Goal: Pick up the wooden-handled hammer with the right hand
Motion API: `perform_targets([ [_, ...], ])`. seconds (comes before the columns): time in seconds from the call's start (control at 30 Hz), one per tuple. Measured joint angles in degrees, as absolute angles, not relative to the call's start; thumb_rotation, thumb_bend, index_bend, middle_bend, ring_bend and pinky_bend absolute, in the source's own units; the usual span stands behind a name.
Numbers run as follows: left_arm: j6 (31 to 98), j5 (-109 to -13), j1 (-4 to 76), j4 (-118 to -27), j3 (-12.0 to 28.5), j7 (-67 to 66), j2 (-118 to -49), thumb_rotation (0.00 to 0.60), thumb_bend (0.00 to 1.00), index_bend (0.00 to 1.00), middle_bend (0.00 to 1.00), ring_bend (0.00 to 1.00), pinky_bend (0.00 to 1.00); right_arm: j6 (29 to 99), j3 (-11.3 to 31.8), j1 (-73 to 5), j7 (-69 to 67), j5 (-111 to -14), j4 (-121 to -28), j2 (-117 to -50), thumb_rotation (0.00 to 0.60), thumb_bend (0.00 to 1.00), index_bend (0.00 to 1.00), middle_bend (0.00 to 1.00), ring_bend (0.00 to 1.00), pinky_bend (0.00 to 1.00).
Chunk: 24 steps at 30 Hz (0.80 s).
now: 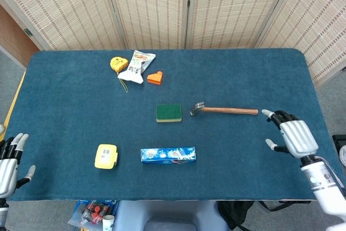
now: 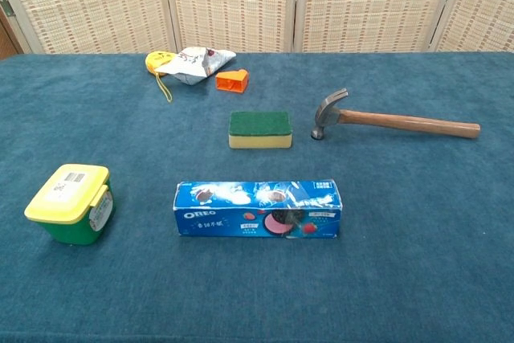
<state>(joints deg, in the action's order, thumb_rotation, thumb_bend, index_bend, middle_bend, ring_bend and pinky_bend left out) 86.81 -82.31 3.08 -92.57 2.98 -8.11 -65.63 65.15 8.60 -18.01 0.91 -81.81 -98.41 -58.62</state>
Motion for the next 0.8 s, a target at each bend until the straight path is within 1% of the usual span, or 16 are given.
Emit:
perform_targets([
  [0.2, 86.93, -82.52, 2.86, -92.27, 2.82, -7.69, -65.67, 0.6, 0.32, 0.0, 0.0, 0.05, 0.0, 55.82, 11.21, -25.44, 3.8, -74.43, -97.7, -61.26, 0.6, 0.25, 0.16, 0.33, 0.18, 0.26],
  [0.43, 87.24, -82.6, 2.51, -92.17, 2.72, -7.53, -65.76, 0.6, 0.33, 0.0, 0.0, 0.05, 0.0, 47.95, 13.28, -33.64, 8.73, -65.68, -91.11, -67.44, 0.6, 0.26, 0.16, 0.32, 0.18, 0.26],
  [0.57, 87.42, -82.54, 2.34, -92.17, 2.72, -7.56, -65.8, 0.6, 0.32, 0.0, 0.0, 0.05, 0.0, 44.64, 13.78, -37.58, 10.93, -61.18, -86.07, -71.43, 0.6, 0.26, 0.21, 0.29, 0.15, 0.24],
  [0.7, 87.67, -82.41, 2.12, -92.23, 2.82, -7.53, -65.65, 0.6, 0.32, 0.0, 0.0, 0.05, 0.0, 42.14, 13.94, -40.93, 12.77, -57.71, -80.88, -75.35, 0.6, 0.26, 0.27, 0.3, 0.15, 0.22],
  [0.8, 87.74, -82.42, 2.05, -92.33, 2.85, -7.54, -65.59, 0.6, 0.32, 0.0, 0.0, 0.05, 0.0, 40.67, 13.91, -42.92, 13.79, -56.21, -77.0, -78.36, 0.6, 0.27, 0.29, 0.31, 0.15, 0.2],
])
